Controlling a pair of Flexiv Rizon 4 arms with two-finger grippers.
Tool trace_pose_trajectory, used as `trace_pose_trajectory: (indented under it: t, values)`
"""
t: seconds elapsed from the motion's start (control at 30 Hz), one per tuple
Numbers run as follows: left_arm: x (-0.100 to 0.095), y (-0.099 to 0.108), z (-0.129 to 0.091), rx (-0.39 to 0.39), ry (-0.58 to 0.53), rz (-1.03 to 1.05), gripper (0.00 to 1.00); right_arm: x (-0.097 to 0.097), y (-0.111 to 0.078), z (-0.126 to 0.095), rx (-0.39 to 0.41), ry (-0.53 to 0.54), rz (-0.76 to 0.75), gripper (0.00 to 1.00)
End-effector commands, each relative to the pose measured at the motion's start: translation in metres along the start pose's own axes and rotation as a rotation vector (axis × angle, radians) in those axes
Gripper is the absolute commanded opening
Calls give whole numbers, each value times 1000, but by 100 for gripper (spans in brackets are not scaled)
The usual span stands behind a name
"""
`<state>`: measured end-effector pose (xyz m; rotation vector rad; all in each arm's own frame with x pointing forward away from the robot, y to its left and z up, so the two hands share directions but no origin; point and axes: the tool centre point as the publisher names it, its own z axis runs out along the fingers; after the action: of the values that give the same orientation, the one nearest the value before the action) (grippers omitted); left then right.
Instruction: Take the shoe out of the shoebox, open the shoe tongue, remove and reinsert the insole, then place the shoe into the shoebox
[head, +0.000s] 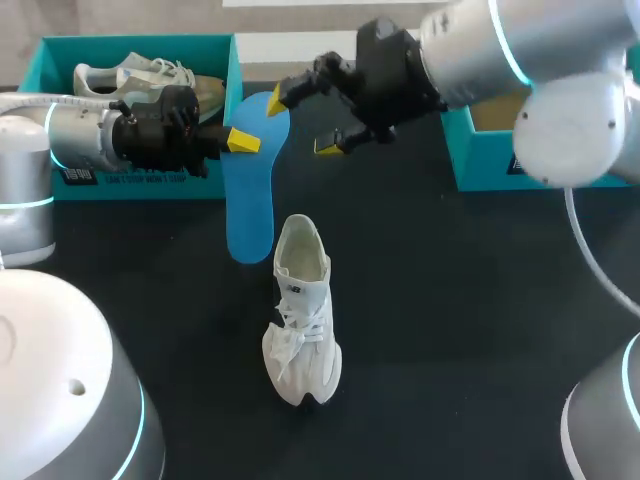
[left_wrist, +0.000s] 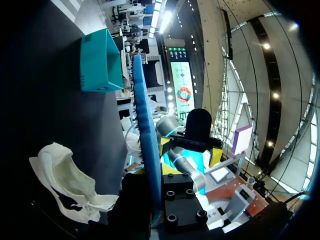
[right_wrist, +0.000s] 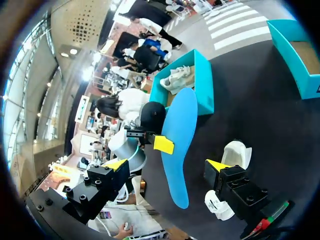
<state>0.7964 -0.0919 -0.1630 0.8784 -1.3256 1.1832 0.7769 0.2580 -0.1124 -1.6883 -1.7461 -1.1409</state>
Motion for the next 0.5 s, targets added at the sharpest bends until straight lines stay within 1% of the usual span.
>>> trace_pose_trajectory:
  t: [0.03,0.5]
  values:
    - [0,0,-1,-2,-1,0,0,-12,-6,-1,-15,427,-5,100]
    - [0,0,-1,-2,-1,0,0,-29,0,7,38,493,-3,100]
